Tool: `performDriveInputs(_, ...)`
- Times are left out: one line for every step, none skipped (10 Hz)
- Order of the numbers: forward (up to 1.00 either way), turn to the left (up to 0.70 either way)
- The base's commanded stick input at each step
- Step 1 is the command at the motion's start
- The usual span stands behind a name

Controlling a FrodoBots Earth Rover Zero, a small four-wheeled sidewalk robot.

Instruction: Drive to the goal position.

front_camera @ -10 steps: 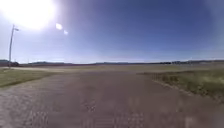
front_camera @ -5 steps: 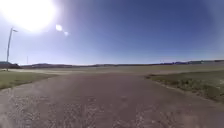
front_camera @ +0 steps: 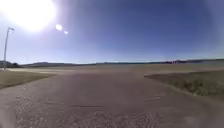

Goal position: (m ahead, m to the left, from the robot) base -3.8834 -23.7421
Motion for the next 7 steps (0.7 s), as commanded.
performDriveInputs(1.0,0.0)
performDriveInputs(1.0,0.0)
performDriveInputs(1.0,0.0)
performDriveInputs(1.0,0.0)
performDriveInputs(1.0,0.0)
performDriveInputs(1.0,0.0)
performDriveInputs(1.0,0.0)
